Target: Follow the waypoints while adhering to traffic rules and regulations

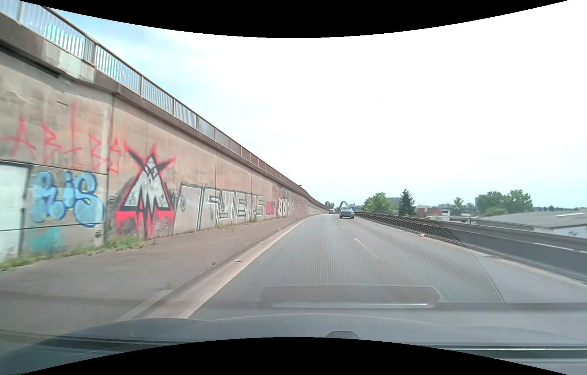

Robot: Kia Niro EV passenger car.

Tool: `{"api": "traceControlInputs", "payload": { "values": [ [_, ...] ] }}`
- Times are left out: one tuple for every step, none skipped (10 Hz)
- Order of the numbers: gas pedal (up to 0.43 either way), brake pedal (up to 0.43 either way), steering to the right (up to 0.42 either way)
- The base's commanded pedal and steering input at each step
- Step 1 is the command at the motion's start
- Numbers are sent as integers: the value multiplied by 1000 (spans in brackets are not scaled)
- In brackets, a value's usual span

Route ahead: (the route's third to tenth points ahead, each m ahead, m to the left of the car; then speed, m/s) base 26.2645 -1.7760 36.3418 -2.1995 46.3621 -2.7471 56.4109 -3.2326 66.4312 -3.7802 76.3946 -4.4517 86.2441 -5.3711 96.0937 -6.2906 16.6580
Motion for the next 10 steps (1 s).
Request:
{"api": "traceControlInputs", "payload": {
  "values": [
    [319,0,8],
    [319,0,8],
    [319,0,8],
    [319,0,5],
    [319,0,2],
    [319,0,2],
    [319,0,1],
    [319,0,1],
    [319,0,1],
    [319,0,1]
  ]
}}
